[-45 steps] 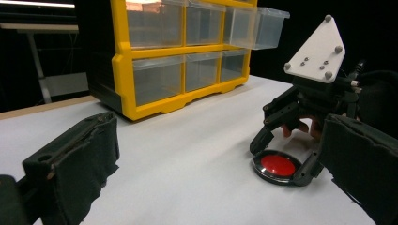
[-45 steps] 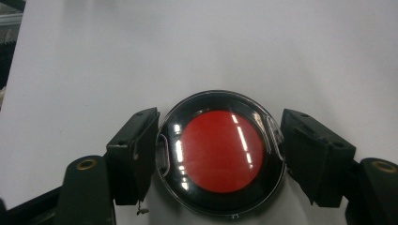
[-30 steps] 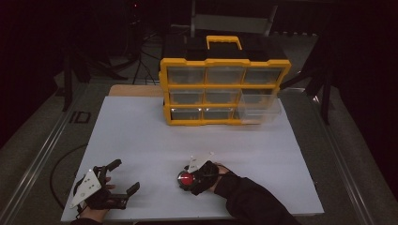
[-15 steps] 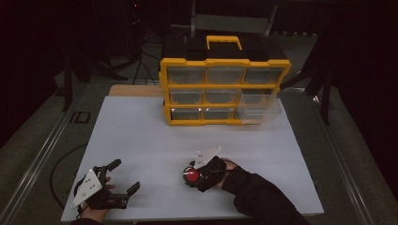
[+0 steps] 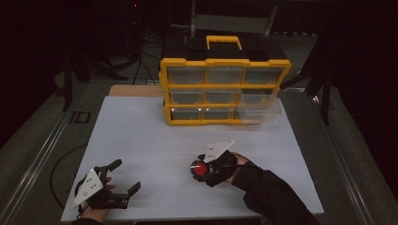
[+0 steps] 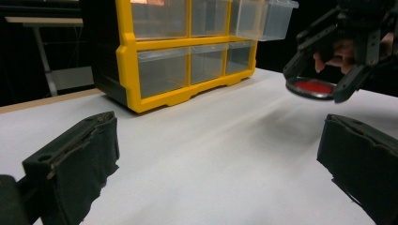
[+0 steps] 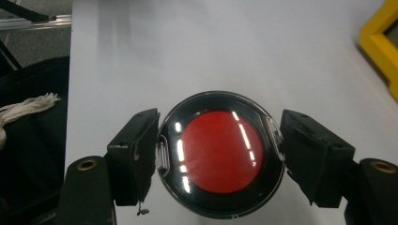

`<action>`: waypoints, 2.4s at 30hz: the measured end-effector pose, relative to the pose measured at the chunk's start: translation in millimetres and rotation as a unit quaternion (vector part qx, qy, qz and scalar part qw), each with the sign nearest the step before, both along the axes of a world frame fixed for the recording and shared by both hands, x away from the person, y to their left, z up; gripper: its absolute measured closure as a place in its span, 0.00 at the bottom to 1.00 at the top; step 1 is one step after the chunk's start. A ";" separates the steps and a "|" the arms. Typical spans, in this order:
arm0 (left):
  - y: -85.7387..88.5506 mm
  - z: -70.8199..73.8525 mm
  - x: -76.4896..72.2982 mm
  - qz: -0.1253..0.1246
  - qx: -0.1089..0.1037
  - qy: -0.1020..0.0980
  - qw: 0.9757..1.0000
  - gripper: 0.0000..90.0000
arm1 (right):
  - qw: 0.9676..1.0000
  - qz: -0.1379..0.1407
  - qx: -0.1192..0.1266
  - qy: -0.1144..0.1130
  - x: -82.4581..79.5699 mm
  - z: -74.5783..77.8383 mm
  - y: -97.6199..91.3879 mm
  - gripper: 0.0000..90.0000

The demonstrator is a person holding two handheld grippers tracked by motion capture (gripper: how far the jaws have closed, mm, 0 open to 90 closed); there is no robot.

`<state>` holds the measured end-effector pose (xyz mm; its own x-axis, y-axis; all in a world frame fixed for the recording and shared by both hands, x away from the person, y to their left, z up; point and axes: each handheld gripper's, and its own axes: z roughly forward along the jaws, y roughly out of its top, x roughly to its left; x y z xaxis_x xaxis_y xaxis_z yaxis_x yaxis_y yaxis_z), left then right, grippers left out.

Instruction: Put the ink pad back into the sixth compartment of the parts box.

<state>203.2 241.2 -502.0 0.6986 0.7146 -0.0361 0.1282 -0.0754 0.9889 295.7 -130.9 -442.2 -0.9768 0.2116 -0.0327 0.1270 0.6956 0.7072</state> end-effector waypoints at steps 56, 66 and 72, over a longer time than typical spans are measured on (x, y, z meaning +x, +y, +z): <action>0.7 -0.6 0.8 0.001 -0.003 0.001 1.000 0.00 | 0.987 -0.139 0.018 -0.074 46.4 116.3 -107.4 0.34; 0.6 -0.7 0.6 0.002 -0.002 0.001 1.000 0.00 | 0.981 -0.172 0.026 -0.082 62.9 137.3 -122.2 0.34; 0.4 -0.6 0.6 0.001 -0.002 0.000 1.000 0.00 | 0.977 -0.193 0.025 -0.087 71.2 143.8 -131.3 0.34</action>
<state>203.8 241.6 -502.6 0.6975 0.7155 -0.0396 0.1290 -0.0709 0.9891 366.9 -262.2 -298.4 -0.8047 0.5685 -0.1708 0.2487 0.5842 0.7726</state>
